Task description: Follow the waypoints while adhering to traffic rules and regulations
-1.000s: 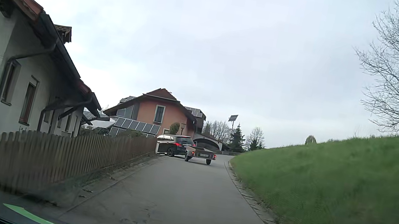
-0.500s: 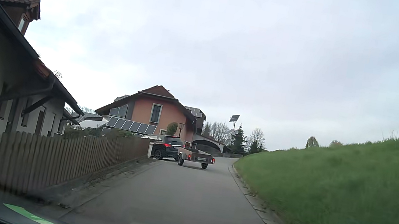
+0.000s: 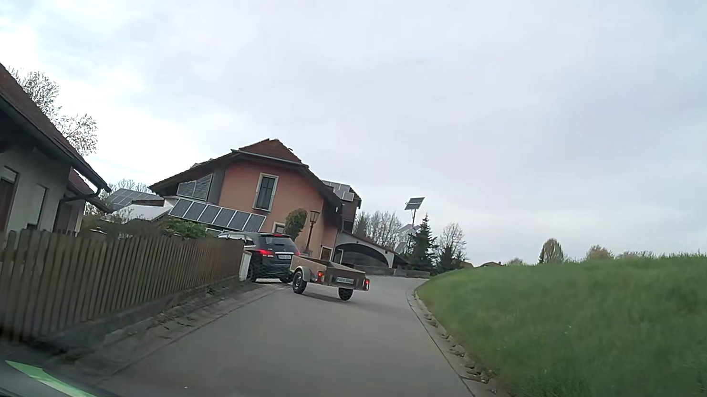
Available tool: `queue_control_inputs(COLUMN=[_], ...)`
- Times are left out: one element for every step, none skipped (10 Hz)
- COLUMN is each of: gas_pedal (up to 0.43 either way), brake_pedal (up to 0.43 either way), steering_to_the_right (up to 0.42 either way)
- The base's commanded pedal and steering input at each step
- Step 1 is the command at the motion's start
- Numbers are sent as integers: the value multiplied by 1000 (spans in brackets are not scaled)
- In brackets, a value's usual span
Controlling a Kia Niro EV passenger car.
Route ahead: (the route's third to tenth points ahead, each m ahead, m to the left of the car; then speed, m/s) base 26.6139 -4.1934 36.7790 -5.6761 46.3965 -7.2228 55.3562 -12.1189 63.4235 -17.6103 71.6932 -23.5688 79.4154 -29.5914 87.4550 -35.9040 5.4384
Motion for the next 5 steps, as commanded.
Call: queue_control_inputs(gas_pedal=[0,0,0,0,0], brake_pedal=[24,0,0,0,0], steering_to_the_right=[24,23,25,26,27])
